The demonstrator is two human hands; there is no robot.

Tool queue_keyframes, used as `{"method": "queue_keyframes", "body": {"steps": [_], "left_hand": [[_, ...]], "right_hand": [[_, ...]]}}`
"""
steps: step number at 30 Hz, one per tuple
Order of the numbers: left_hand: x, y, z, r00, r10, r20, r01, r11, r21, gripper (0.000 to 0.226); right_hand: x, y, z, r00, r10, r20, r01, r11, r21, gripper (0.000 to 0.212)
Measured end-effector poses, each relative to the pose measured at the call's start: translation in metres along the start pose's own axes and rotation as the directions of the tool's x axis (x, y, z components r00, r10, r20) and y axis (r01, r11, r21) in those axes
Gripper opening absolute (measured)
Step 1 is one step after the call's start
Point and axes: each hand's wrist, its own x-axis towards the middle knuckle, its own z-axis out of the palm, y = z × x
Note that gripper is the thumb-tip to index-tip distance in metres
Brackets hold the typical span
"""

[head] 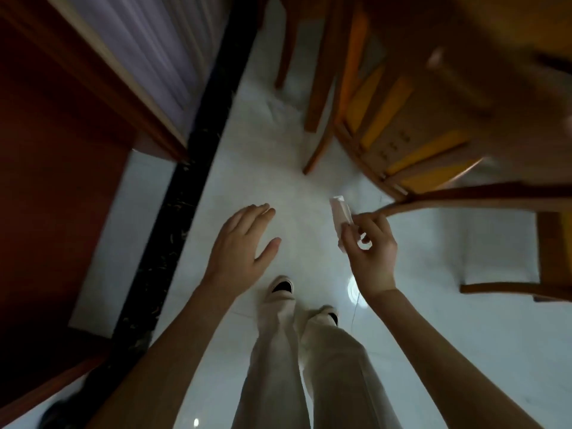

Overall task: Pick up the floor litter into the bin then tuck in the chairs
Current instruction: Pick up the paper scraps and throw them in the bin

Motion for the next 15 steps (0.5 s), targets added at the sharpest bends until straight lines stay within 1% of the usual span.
{"method": "queue_keyframes", "body": {"steps": [4,6,8,9,10,13,15], "left_hand": [[-0.012,0.08,-0.114,0.99,0.013,-0.144,-0.009,1.0,0.028,0.05],[-0.024,0.113,-0.154,0.975,0.023,-0.221,-0.015,0.999,0.04,0.051],[-0.041,0.14,-0.18,0.958,0.031,-0.287,-0.013,0.998,0.063,0.051],[-0.052,0.151,-0.189,0.953,0.031,-0.302,-0.008,0.997,0.077,0.052],[-0.063,0.16,-0.195,0.951,0.031,-0.309,-0.001,0.995,0.097,0.052],[-0.092,0.172,-0.196,0.959,0.023,-0.284,0.026,0.985,0.168,0.053],[-0.111,0.17,-0.188,0.967,0.013,-0.256,0.04,0.978,0.204,0.053]], "right_hand": [[0.001,-0.115,-0.066,0.99,-0.144,-0.011,0.144,0.988,0.051,0.006],[-0.001,-0.16,-0.094,0.97,-0.241,-0.036,0.243,0.967,0.074,0.007],[-0.008,-0.192,-0.119,0.944,-0.327,-0.05,0.33,0.941,0.068,0.003],[-0.014,-0.203,-0.129,0.93,-0.363,-0.052,0.365,0.929,0.058,0.0],[-0.02,-0.208,-0.137,0.922,-0.383,-0.054,0.386,0.921,0.049,0.003],[-0.04,-0.204,-0.152,0.925,-0.379,-0.019,0.379,0.924,0.053,0.011],[-0.055,-0.191,-0.154,0.922,-0.387,0.017,0.386,0.921,0.051,0.011]]}}
